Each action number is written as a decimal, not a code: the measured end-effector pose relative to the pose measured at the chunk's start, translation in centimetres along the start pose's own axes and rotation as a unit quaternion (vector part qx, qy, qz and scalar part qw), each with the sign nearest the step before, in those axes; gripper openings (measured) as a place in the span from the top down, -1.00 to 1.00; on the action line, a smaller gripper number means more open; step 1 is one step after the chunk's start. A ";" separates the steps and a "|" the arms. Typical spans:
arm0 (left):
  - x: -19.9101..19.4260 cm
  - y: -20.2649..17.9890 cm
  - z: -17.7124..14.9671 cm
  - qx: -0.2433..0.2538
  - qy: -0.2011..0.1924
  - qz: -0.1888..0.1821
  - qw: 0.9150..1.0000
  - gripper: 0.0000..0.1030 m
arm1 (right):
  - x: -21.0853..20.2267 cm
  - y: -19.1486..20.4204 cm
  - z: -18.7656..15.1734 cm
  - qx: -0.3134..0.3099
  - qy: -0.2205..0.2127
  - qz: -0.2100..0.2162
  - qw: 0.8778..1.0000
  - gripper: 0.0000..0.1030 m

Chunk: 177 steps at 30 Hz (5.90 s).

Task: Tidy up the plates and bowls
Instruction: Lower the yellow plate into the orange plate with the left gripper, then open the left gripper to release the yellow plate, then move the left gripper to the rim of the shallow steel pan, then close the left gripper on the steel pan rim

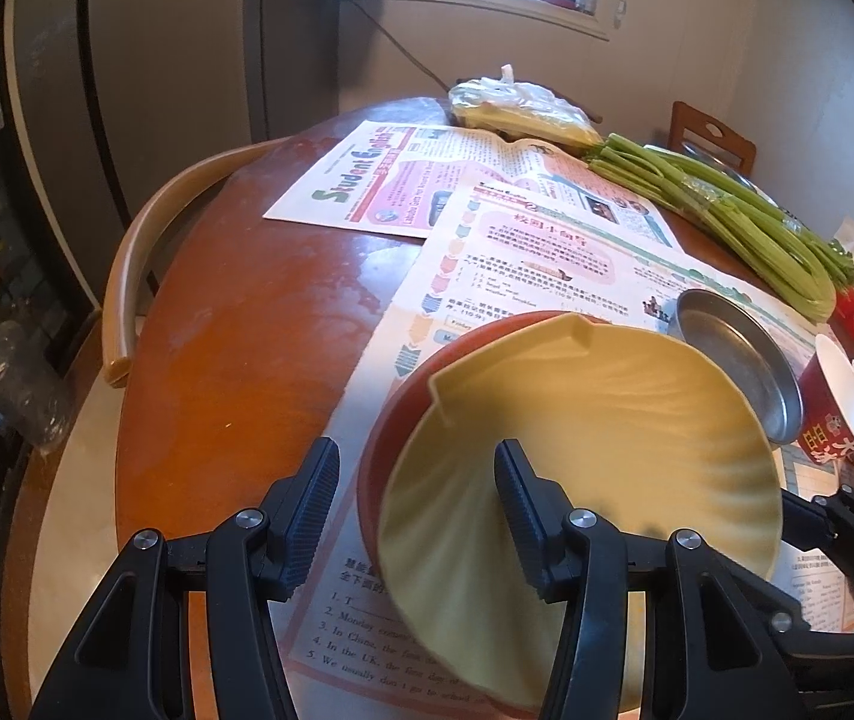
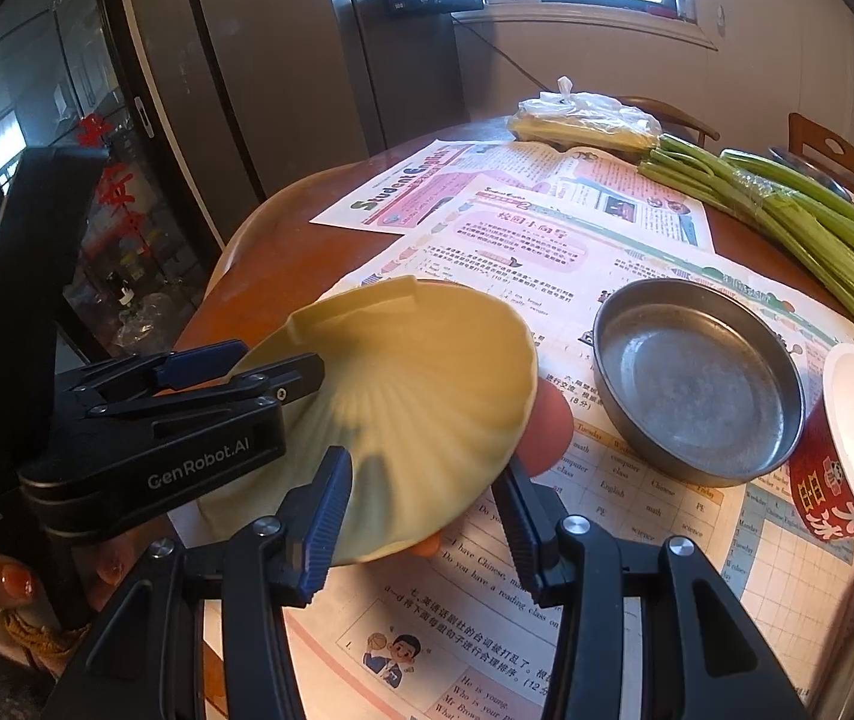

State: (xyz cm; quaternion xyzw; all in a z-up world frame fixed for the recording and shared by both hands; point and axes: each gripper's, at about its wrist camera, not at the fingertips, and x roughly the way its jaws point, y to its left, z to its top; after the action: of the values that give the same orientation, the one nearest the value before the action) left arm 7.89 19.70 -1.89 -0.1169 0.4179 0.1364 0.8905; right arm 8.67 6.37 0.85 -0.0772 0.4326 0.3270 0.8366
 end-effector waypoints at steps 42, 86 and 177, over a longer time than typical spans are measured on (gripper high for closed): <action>-3.6 -0.4 -0.5 -0.001 -0.021 -0.017 1.000 -0.08 | -2.7 -0.8 0.5 0.017 -0.039 -0.014 0.999 -0.07; -7.8 -11.7 -0.3 0.100 -0.039 -0.048 0.993 -0.09 | -13.0 -8.2 -2.0 0.098 -0.130 -0.022 0.986 -0.15; 7.4 -16.5 8.1 0.164 0.125 -0.116 0.971 0.36 | -0.6 -14.7 -0.3 0.239 -0.044 -0.051 0.969 -0.16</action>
State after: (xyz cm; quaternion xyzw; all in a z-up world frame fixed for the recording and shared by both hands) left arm 23.83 7.95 -1.02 -0.0331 0.5265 -0.0545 0.8478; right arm 17.20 -5.41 -1.12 0.1170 0.4561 0.1739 0.8649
